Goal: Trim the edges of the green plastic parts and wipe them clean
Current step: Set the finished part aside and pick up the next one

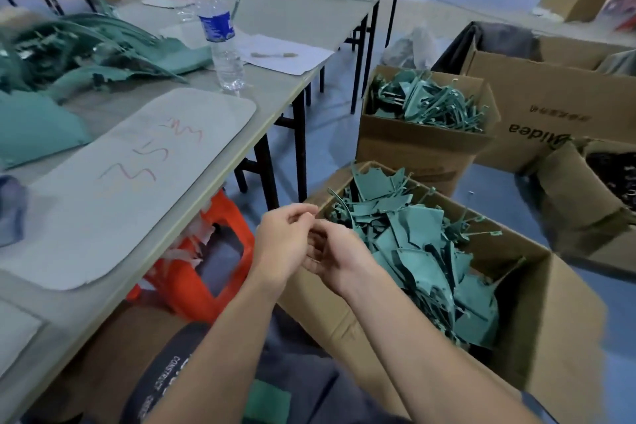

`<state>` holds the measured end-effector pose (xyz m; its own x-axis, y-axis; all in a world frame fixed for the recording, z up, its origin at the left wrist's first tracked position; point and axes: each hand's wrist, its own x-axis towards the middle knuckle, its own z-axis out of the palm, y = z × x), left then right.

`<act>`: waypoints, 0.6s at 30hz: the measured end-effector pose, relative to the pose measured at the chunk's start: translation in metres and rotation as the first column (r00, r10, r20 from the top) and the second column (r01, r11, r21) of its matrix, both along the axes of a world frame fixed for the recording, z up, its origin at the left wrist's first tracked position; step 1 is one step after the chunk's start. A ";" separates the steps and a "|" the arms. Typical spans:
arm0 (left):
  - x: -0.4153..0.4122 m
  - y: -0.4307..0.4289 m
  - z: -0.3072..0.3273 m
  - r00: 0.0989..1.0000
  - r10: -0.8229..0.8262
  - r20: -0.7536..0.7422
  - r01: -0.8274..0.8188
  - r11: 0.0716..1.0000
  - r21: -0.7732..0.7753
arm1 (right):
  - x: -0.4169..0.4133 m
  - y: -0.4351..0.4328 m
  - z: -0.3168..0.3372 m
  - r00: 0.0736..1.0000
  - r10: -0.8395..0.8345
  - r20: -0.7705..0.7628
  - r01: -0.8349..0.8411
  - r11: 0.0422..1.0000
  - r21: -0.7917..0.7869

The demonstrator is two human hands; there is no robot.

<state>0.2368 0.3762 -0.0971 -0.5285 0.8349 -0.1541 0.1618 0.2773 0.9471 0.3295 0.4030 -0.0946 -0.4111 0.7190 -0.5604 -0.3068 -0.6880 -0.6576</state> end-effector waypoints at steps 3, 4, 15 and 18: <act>-0.027 -0.014 0.039 0.994 0.055 -0.100 -0.044 0.994 0.103 | -0.030 -0.012 0.041 0.988 0.065 -0.143 -0.051 0.993 0.104; -0.037 -0.021 0.053 0.983 0.090 -0.160 -0.067 0.987 0.146 | -0.044 -0.016 0.054 0.980 0.082 -0.180 -0.059 0.990 0.126; -0.200 -0.149 0.134 0.561 0.673 -0.481 -0.570 0.736 0.364 | -0.226 -0.105 0.131 0.777 0.629 0.004 -0.558 0.686 0.467; -0.243 -0.192 0.132 0.406 0.735 -0.543 -0.721 0.623 0.304 | -0.270 -0.132 0.130 0.719 0.691 0.070 -0.630 0.607 0.485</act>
